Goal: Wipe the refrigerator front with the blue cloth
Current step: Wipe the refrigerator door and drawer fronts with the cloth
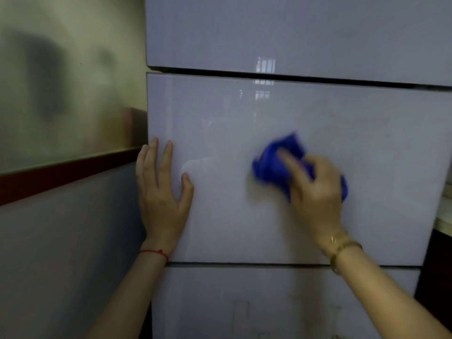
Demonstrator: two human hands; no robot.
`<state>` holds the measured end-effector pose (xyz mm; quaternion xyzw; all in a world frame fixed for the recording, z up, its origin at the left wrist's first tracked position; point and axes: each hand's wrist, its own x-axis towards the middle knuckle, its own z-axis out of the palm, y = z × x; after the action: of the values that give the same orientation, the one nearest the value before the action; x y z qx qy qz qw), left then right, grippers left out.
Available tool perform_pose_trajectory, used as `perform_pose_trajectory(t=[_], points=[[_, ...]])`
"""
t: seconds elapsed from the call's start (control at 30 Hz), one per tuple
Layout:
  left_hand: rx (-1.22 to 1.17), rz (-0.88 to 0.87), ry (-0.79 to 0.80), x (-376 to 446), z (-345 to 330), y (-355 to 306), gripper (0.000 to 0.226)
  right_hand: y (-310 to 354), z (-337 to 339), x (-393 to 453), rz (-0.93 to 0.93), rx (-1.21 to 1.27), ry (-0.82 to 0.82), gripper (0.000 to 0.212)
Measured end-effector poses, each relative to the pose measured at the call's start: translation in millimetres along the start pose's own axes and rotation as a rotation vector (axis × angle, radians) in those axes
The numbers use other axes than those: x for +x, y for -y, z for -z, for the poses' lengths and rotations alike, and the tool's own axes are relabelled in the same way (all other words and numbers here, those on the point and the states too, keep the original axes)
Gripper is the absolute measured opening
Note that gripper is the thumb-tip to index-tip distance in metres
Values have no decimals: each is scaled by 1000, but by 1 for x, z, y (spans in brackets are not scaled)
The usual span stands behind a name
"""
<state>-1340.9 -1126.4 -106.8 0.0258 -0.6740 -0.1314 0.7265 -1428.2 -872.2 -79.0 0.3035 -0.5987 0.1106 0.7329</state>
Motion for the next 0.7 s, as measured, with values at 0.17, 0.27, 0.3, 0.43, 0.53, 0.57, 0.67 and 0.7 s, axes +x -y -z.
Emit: perform_pose_trajectory(t=[0.17, 0.27, 0.3, 0.43, 0.53, 0.57, 0.67, 0.7], points=[[-4, 7, 17, 0, 0, 1, 54, 24, -24, 69, -228, -10, -133, 42], [-3, 3, 25, 0, 0, 3, 54, 65, -16, -5, 151, 26, 11, 50], [0, -2, 23, -1, 0, 3, 54, 70, -8, -32, 249, 28, 75, 51], [-2, -2, 16, -1, 0, 1, 54, 27, 10, -64, 115, -5, 130, 59], [-5, 0, 14, 0, 0, -1, 53, -20, 10, -12, -331, 18, -42, 50], [-5, -1, 15, 0, 0, -1, 53, -29, 9, 6, -441, 35, -95, 44], [-8, 1, 15, -1, 0, -2, 54, -17, 6, 4, -410, -5, -100, 46], [-14, 0, 13, -1, 0, -2, 54, -5, 5, -18, -306, -23, -54, 54]])
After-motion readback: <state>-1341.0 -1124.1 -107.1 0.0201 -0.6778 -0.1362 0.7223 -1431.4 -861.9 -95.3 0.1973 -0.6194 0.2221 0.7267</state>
